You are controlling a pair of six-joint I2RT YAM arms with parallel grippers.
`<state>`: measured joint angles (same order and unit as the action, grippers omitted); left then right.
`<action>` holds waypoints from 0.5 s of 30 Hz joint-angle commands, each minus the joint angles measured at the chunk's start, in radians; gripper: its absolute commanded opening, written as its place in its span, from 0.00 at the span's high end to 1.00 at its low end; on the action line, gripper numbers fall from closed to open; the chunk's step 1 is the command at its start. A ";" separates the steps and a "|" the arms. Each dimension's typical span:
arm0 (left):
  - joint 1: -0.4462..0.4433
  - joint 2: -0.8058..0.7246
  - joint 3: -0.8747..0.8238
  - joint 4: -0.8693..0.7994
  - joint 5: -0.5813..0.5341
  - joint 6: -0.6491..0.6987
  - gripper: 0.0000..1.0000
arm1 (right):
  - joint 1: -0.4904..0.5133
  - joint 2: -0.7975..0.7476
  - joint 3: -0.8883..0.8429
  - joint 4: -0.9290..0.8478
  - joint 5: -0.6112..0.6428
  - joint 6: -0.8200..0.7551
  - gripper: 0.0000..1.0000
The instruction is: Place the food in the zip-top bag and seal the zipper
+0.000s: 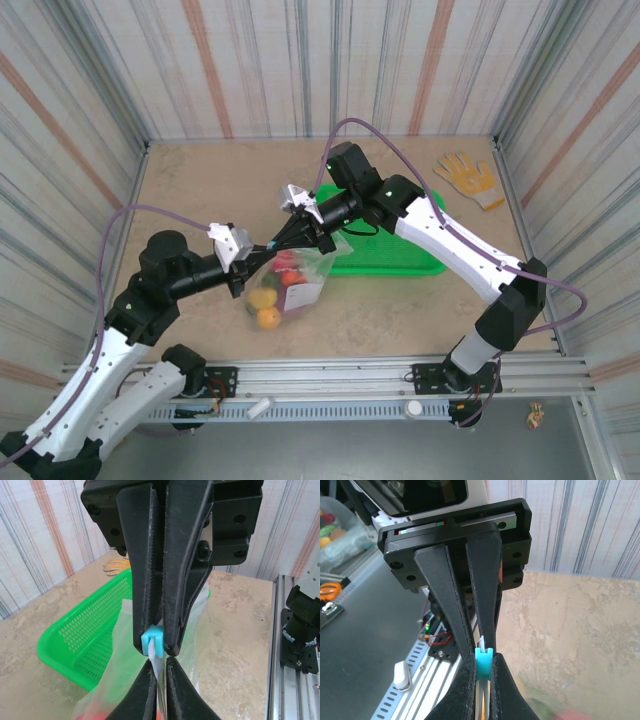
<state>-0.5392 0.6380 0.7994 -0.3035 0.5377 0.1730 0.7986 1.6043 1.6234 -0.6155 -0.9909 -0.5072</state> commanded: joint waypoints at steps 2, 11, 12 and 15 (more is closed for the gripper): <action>-0.006 -0.005 0.042 0.001 -0.016 0.016 0.87 | 0.011 -0.019 0.006 0.001 -0.001 -0.006 1.00; -0.007 0.023 0.061 0.015 0.023 0.021 1.00 | 0.024 -0.010 0.011 -0.014 0.011 -0.014 1.00; -0.006 0.025 0.063 0.014 0.028 0.023 1.00 | 0.025 -0.010 0.012 -0.018 0.014 -0.016 1.00; -0.005 0.023 0.072 0.006 0.026 0.030 1.00 | 0.026 -0.009 0.012 -0.027 0.029 -0.017 1.00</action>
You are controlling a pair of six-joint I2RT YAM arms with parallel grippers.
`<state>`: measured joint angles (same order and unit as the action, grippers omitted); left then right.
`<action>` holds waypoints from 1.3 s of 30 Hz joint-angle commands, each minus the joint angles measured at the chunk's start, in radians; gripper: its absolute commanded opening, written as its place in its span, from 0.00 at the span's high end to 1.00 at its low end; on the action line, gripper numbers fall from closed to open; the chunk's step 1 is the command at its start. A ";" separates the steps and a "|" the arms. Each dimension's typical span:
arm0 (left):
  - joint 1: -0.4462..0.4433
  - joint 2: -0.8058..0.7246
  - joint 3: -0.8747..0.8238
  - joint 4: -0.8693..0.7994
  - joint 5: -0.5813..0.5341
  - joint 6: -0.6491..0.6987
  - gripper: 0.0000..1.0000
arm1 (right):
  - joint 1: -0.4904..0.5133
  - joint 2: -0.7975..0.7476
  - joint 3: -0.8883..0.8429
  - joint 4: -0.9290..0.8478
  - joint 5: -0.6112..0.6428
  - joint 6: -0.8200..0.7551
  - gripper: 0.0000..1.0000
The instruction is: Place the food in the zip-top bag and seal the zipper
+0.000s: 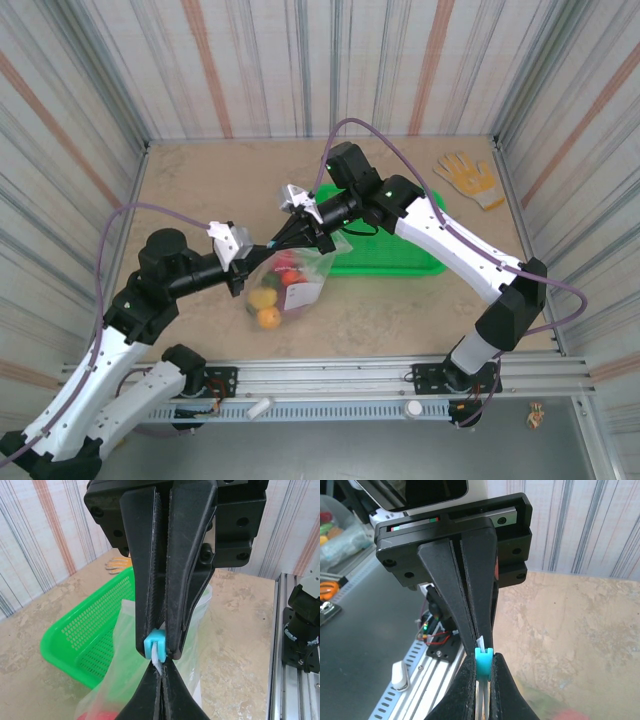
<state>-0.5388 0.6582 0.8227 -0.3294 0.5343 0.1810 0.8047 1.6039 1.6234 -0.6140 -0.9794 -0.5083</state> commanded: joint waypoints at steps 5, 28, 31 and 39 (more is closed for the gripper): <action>-0.006 -0.041 0.020 0.048 -0.027 0.028 1.00 | 0.001 -0.025 -0.006 -0.027 0.050 -0.016 1.00; -0.004 -0.151 -0.041 0.085 -0.237 0.018 1.00 | -0.074 -0.107 -0.108 0.012 0.149 0.023 1.00; -0.005 -0.176 -0.042 0.084 -0.292 0.029 1.00 | -0.085 -0.124 -0.122 0.015 0.171 0.029 1.00; -0.004 -0.237 -0.046 0.096 -0.488 0.044 1.00 | -0.107 -0.163 -0.175 0.029 0.245 0.039 1.00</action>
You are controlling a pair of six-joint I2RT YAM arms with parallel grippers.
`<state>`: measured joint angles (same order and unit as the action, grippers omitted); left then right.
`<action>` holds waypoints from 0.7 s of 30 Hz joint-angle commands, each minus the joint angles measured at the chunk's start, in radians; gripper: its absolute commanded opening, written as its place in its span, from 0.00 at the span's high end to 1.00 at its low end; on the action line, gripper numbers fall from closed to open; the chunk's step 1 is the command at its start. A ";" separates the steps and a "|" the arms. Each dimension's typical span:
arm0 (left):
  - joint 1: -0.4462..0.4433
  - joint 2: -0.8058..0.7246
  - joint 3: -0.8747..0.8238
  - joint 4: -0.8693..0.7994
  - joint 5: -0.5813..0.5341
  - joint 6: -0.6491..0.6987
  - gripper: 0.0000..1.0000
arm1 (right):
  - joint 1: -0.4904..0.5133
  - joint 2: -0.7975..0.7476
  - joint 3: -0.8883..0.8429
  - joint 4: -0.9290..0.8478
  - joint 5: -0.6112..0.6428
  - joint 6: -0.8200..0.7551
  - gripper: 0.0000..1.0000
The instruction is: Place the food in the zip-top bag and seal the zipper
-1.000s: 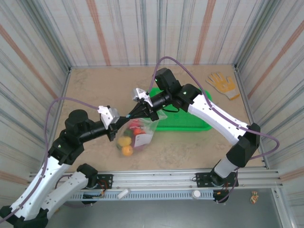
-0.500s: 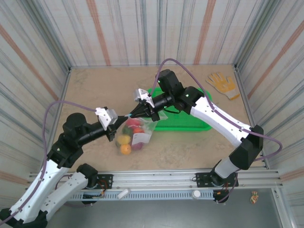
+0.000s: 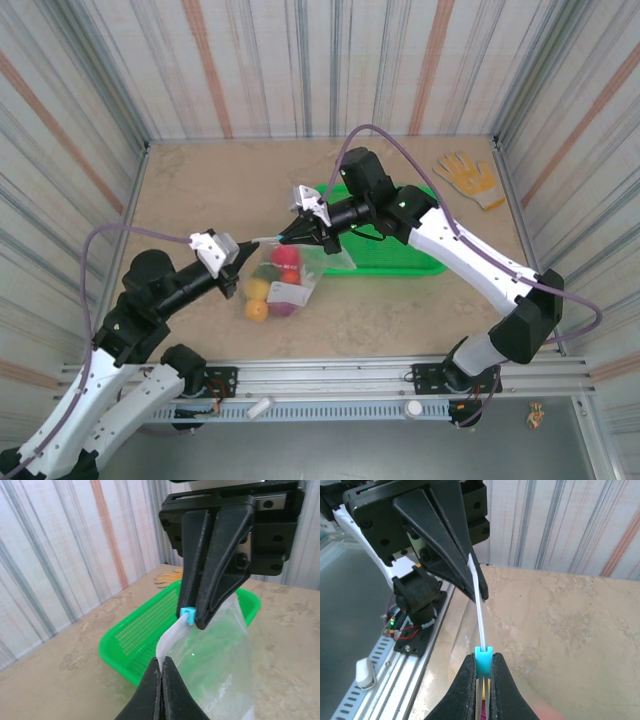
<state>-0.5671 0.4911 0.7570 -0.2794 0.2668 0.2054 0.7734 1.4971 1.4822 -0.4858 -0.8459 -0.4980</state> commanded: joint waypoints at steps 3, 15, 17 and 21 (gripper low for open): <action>0.023 -0.088 0.018 0.052 -0.293 0.024 1.00 | -0.084 -0.070 -0.053 -0.092 0.142 0.033 1.00; 0.023 -0.133 0.030 0.061 -0.430 0.062 1.00 | -0.139 -0.162 -0.156 -0.073 0.237 0.054 1.00; 0.024 -0.139 0.030 0.060 -0.439 0.063 1.00 | -0.151 -0.176 -0.177 -0.069 0.248 0.058 1.00; 0.023 -0.150 0.030 0.061 -0.454 0.069 1.00 | -0.170 -0.205 -0.217 -0.057 0.275 0.075 1.00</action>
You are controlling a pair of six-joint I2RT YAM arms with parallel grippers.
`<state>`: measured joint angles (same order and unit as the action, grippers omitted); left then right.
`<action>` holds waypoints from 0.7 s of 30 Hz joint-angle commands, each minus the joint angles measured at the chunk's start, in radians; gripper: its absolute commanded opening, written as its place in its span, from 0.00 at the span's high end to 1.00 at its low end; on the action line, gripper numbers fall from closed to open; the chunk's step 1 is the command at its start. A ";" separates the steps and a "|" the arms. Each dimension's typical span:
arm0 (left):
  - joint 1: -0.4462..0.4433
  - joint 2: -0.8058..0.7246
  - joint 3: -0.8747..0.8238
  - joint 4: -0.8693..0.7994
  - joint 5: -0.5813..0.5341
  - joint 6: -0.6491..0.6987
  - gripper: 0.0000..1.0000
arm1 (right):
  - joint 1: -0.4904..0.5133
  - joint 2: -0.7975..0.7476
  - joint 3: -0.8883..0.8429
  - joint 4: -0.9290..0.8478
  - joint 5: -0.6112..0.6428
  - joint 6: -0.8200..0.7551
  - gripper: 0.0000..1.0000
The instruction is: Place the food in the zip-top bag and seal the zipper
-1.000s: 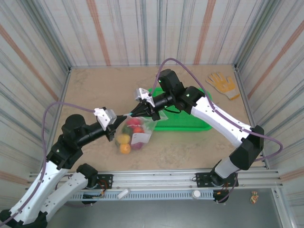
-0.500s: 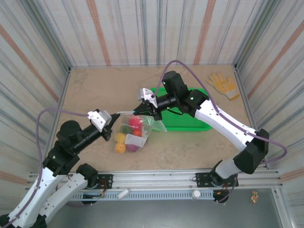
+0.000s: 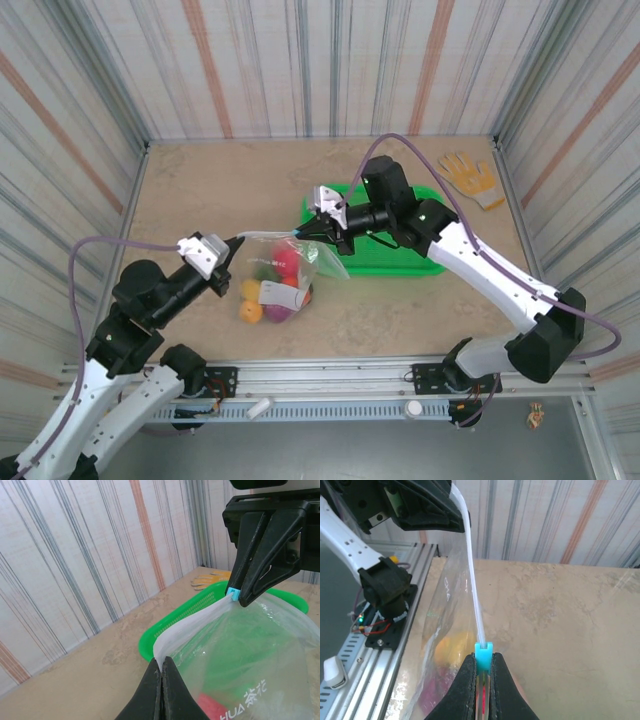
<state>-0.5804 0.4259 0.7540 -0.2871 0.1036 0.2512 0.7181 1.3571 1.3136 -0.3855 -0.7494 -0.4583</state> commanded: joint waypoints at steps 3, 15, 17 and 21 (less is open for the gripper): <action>0.037 -0.094 0.034 0.069 -0.298 0.026 1.00 | -0.130 -0.091 -0.084 -0.139 0.188 0.051 1.00; 0.037 -0.079 0.045 0.101 -0.143 -0.002 1.00 | -0.128 -0.085 -0.044 -0.139 0.082 0.078 1.00; 0.037 -0.068 0.041 0.109 -0.087 -0.017 1.00 | -0.117 -0.077 -0.037 -0.135 0.057 0.076 0.95; 0.037 -0.054 0.029 0.122 0.012 -0.041 1.00 | -0.082 -0.055 -0.016 -0.120 0.029 0.080 0.76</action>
<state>-0.5533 0.3912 0.7528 -0.2737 0.0937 0.2379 0.6392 1.2793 1.2663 -0.4404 -0.7322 -0.3943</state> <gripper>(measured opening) 0.048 0.192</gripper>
